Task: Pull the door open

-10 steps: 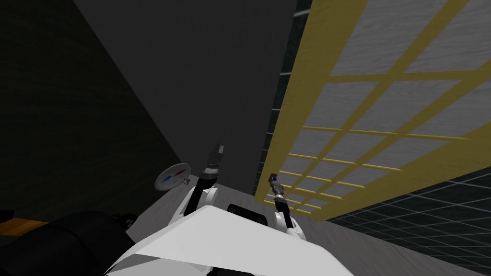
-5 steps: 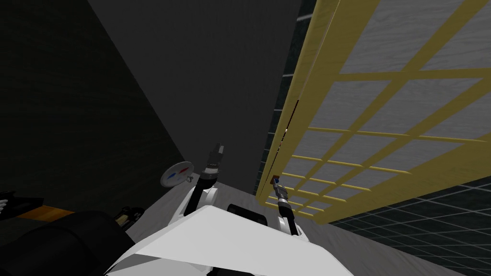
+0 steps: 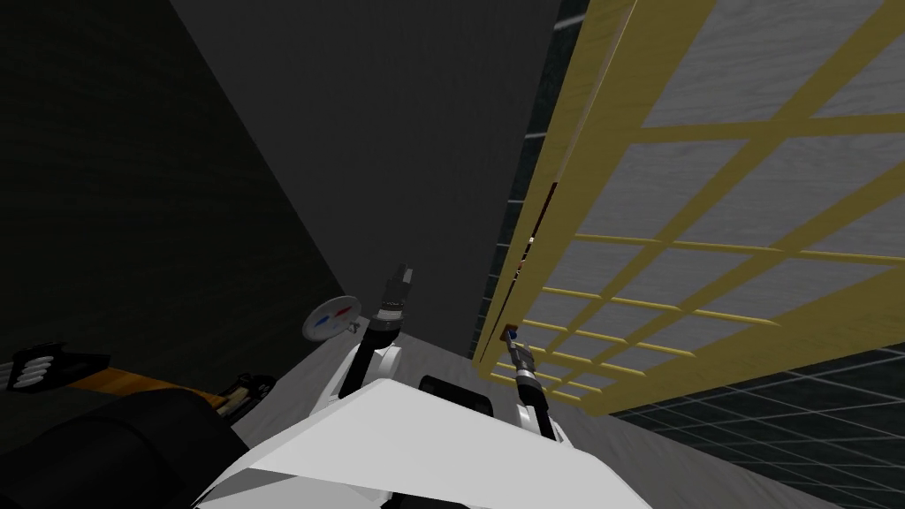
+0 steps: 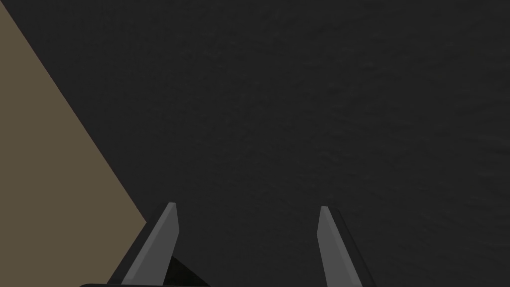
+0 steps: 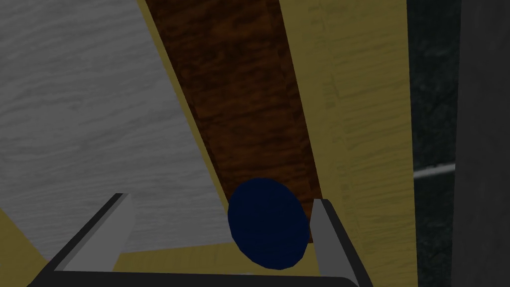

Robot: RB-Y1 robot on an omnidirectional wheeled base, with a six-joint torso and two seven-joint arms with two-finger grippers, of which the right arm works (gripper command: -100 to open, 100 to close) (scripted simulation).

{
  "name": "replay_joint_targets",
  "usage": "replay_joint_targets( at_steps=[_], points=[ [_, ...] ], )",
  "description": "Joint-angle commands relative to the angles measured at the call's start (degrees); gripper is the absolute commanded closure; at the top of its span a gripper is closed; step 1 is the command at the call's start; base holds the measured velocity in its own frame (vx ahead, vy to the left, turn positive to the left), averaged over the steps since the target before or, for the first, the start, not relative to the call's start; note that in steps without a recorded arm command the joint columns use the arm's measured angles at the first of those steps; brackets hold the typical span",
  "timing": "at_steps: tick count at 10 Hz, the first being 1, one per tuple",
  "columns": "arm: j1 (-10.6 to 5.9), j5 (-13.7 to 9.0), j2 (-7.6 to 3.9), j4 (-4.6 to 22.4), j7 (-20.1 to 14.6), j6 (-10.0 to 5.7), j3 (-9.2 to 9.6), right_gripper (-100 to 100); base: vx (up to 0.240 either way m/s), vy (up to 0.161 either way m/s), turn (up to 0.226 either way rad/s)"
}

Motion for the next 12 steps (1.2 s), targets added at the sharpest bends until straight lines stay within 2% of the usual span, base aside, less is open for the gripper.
replay_joint_targets(
  at_steps=[1,3,4,5,6,8,11,12],
  points=[
    [-0.29,-0.6,-0.99,1.6,-0.1,-0.70,-0.90,100,-0.011,0.005,0.009],
    [0.85,-2.0,-1.71,0.8,-4.0,-0.78,-0.45,100,-0.008,0.004,0.071],
    [0.85,-2.0,-1.71,0.8,-4.5,-0.78,-0.45,100,-0.009,0.001,0.034],
    [1.42,-2.7,-2.07,0.4,-6.5,-0.83,-0.19,100,-0.013,0.005,0.055],
    [1.42,-2.7,-2.07,0.4,-6.7,-0.83,-0.19,100,-0.014,0.004,0.045],
    [2.58,-4.1,-2.78,-0.3,-10.3,-0.92,0.31,100,-0.019,0.002,0.071],
    [3.16,-4.8,-3.12,-0.8,-13.5,-0.97,0.60,100,-0.018,0.004,0.044],
    [3.76,-5.6,-3.43,-1.3,-15.9,-1.03,0.95,100,-0.012,0.005,0.063]
  ],
)
